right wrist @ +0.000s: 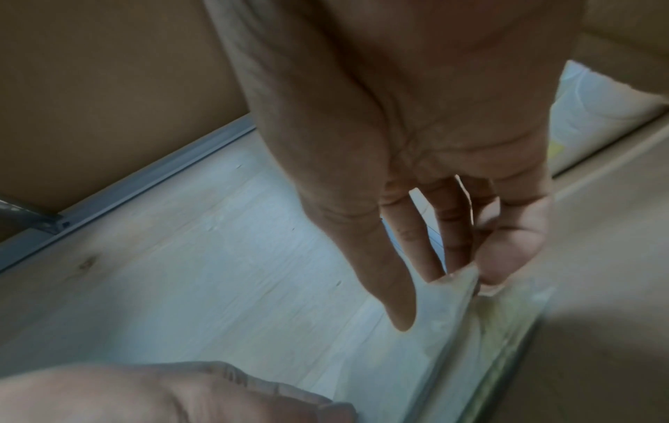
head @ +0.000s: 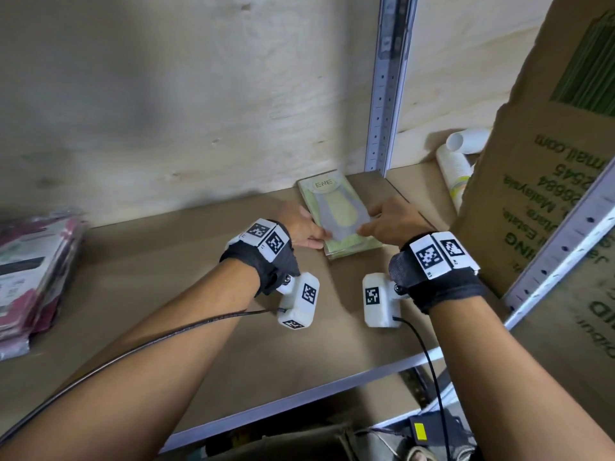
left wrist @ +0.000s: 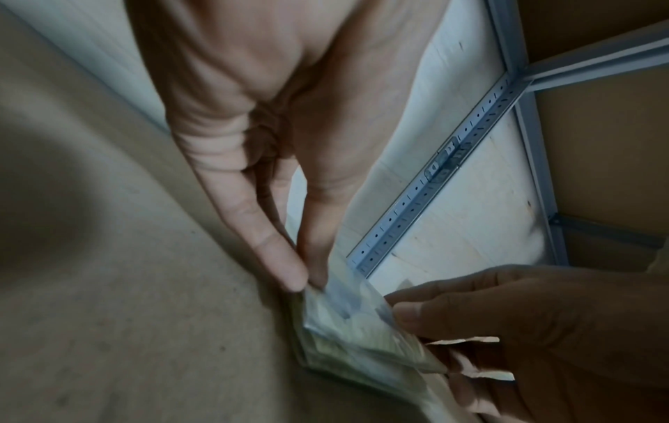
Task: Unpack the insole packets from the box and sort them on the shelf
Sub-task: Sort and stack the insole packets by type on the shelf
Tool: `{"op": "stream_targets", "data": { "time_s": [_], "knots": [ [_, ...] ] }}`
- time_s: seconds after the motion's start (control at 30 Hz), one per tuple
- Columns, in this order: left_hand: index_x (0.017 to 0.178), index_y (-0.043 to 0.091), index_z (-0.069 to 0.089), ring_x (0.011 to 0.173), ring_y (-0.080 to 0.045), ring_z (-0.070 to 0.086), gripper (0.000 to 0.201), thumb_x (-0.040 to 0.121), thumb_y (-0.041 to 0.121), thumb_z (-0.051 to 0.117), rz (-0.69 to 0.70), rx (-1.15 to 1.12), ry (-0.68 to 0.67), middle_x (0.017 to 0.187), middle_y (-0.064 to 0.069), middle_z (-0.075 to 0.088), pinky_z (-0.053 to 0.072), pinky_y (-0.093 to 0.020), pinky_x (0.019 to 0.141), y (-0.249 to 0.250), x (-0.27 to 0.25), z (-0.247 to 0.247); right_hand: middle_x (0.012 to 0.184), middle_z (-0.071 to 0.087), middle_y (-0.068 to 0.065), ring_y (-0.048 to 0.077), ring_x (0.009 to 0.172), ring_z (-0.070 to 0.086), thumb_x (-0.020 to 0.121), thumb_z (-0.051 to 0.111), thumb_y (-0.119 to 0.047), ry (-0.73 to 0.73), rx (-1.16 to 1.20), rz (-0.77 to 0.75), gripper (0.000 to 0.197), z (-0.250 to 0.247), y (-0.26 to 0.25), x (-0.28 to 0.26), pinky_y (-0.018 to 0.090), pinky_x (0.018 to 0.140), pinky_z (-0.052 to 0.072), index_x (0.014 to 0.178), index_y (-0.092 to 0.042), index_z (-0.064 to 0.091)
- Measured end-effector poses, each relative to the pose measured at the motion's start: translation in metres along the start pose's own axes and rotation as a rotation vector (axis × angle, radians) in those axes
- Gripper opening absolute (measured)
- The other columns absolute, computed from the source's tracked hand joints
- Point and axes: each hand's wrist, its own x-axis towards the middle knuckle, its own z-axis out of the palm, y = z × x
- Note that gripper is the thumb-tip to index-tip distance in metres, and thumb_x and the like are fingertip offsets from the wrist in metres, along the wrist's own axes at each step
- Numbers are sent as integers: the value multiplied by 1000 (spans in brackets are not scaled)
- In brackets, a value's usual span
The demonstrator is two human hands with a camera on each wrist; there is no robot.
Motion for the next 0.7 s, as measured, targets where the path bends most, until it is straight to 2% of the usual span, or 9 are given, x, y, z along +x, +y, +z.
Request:
{"op": "stream_targets", "data": {
  "time_s": [0.07,0.17,0.23,0.3,0.33,0.47,0.53,0.6,0.7],
  "knots": [
    [113,-9,62,112,-32,65,34,80,-12,72,-12,28,9,109,-15,66,58,-21,64,3,-1,4,113,68,12,26,108,61,81,78,-25,-2,-24,17,38,-1,-1,0,27,83,46,112,-4,70],
    [117,-14,60,110,-32,67,40,80,-9,74,-36,88,34,120,-22,67,62,-27,69,5,2,7,112,69,12,27,108,62,81,78,-25,-17,-42,26,37,0,-3,0,32,90,51,111,-5,70],
    [124,-12,58,113,-30,66,44,83,-5,74,-80,117,32,123,-23,66,60,-29,81,7,4,8,112,69,13,28,108,62,81,77,-25,-11,-65,17,37,1,-2,1,34,91,52,110,-4,70],
    [124,-11,59,116,-27,65,44,84,0,74,-111,137,31,124,-21,66,54,-31,96,7,8,8,111,69,14,29,108,63,81,77,-25,-5,-77,11,37,2,0,2,32,87,51,109,-2,70],
    [122,-11,61,113,-28,66,44,83,1,76,-104,147,40,122,-21,68,53,-34,98,6,10,8,111,69,14,29,107,63,80,77,-24,-6,-74,10,37,2,0,2,30,83,50,108,-2,70],
    [115,-14,62,101,-32,71,44,78,0,80,-53,168,68,111,-25,70,56,-41,94,3,11,6,110,68,17,30,106,63,79,79,-21,-33,-42,19,37,4,2,3,28,78,46,108,0,69],
    [109,-15,62,101,-32,71,40,78,1,80,-49,172,70,110,-26,70,56,-41,94,3,10,6,110,68,16,30,105,64,79,79,-20,-36,-24,29,38,5,3,4,28,78,47,109,0,69],
    [104,-11,60,102,-31,71,34,79,2,80,-57,174,68,112,-26,69,56,-40,95,4,9,7,110,68,16,30,106,63,80,78,-20,-41,-31,21,37,5,4,4,31,82,50,110,0,69],
    [113,-14,60,99,-31,72,44,78,4,81,-50,173,81,111,-26,70,57,-40,91,6,4,6,111,68,16,30,107,63,80,78,-23,-38,-34,33,40,4,3,3,32,86,50,111,-1,68]
  ]
}}
